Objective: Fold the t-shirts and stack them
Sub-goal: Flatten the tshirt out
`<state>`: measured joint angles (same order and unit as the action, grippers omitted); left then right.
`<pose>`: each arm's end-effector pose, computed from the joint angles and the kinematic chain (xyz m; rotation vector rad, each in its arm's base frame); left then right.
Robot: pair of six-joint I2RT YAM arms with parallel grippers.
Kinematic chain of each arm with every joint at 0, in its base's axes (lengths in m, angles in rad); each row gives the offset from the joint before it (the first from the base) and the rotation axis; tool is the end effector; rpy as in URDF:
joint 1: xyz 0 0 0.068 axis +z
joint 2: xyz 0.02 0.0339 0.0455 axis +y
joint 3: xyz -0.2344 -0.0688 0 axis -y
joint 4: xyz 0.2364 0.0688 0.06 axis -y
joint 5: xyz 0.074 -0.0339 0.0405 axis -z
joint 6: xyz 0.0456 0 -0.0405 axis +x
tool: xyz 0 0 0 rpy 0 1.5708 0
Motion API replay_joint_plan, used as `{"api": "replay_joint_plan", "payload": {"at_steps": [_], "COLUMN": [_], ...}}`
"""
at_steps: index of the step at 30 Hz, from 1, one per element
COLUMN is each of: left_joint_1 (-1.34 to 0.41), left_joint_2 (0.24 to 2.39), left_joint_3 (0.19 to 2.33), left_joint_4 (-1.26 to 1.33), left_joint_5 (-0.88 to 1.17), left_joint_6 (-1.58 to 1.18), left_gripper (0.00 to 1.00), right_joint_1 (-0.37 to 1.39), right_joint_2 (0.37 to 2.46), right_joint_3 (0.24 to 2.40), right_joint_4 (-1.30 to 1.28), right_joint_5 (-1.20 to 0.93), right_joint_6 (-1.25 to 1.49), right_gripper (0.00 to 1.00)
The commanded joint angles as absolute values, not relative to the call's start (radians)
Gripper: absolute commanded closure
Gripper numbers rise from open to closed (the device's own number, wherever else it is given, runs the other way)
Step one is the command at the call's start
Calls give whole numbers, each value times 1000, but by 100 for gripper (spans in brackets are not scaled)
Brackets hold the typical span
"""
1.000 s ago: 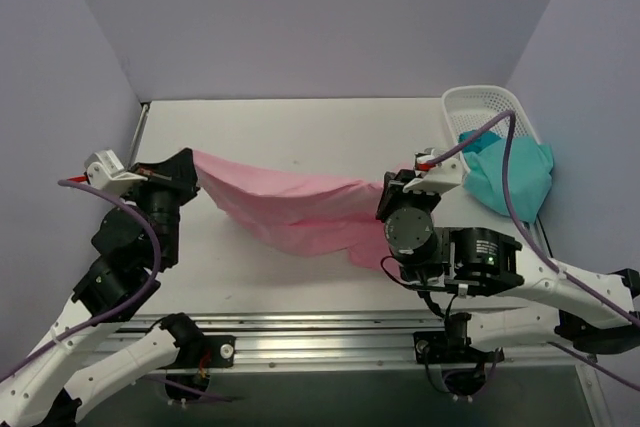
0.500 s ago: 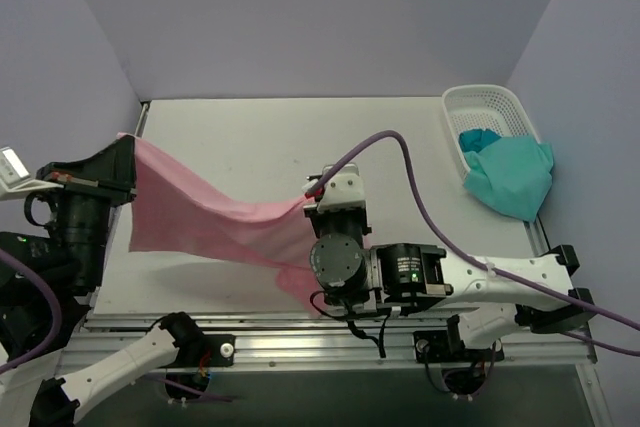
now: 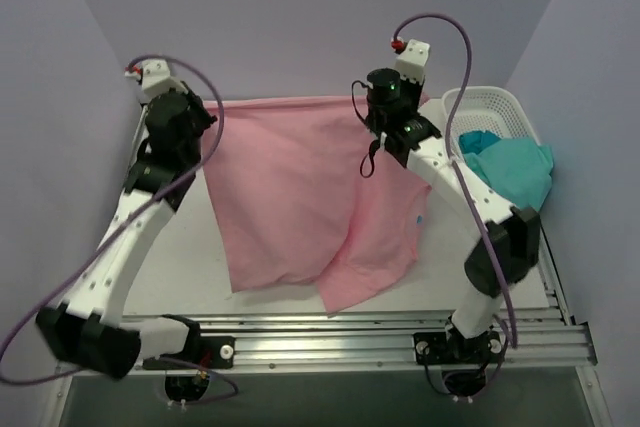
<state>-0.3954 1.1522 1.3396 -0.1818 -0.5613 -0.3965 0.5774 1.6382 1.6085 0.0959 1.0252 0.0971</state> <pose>0.2478 -0.0771 0.4313 -0.4377 1.5067 -0.1837 0.3324 0.1700 0.4068 0.4573 1.4717 -0.2344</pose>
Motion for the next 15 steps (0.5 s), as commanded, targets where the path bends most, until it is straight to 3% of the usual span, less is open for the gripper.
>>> {"api": "replay_joint_plan", "payload": {"at_steps": [1,4,7,8,9,10,12,13,15], "left_joint_1": [-181,-80,-32,-25,-18,-5,27,47,61], "left_joint_2": [1504,1893,2135,2182,2230,2322,2446,2480,2513], "left_joint_3": [1436,1642,1833,1923,1975,2037,2235,2302,2397], "left_joint_4": [-133,-207,-216,-222,-232,-254,-337,-413,-448], "left_joint_5": [-324,-232,-187,-167,-158,-141,-72,-60,-31], "left_joint_6": [-459,-494,-526,-529,-532,-543,-555,-577,-603], "left_gripper": [98,98,98,98,98,97,88,65,37], "right_joint_1": [389,321,310,307,307,307,308,310,317], "right_joint_2": [1852,2107,2291,2372,2411,2445,2526,2537,2519], "right_joint_3": [1672,1866,2020,2070,2119,2222,2322,2376,2390], "right_joint_4": [26,-46,-35,-49,-60,-72,-109,-109,-80], "right_joint_5": [726,690,673,663,661,661,673,673,676], "right_joint_6": [233,273,262,258,256,256,247,239,216], "right_gripper": [100,100,100,96,73,3,0,0,0]}}
